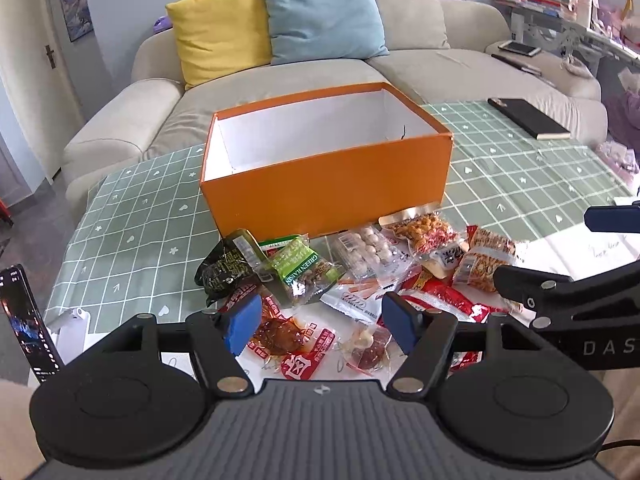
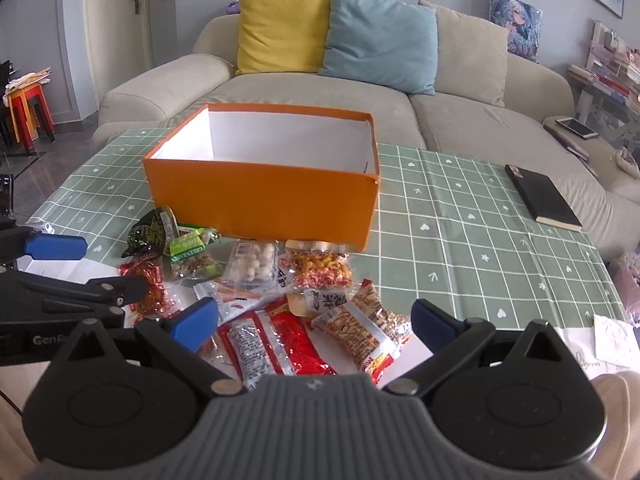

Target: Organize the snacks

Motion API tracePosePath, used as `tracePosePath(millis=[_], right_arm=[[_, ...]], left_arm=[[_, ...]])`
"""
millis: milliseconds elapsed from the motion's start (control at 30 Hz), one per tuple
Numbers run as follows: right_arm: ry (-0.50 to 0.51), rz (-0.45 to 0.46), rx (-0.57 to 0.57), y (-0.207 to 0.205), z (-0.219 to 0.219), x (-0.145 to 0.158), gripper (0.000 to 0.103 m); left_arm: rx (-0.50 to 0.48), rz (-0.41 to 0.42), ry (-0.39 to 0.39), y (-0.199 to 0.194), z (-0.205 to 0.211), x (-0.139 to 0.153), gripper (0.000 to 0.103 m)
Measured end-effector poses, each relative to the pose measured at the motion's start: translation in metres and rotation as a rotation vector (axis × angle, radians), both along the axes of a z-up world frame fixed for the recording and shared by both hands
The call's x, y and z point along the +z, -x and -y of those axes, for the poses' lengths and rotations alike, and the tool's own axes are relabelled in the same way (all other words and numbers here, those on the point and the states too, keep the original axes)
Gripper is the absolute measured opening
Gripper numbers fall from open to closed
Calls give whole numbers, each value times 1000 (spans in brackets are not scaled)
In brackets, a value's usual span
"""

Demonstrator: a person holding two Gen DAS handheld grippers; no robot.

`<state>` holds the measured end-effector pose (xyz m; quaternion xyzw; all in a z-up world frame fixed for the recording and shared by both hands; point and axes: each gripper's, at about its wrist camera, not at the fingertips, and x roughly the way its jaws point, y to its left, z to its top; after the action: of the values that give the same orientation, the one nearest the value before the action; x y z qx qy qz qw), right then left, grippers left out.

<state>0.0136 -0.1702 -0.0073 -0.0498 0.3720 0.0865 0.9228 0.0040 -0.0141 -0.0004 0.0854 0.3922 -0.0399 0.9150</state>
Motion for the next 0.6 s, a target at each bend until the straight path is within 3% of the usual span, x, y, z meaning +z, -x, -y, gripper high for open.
tracePosePath(millis=[600], right_arm=[[-16,-5,4,-1,1,-2,99]], left_arm=[[9,-17,-34,1,2,-8,81]])
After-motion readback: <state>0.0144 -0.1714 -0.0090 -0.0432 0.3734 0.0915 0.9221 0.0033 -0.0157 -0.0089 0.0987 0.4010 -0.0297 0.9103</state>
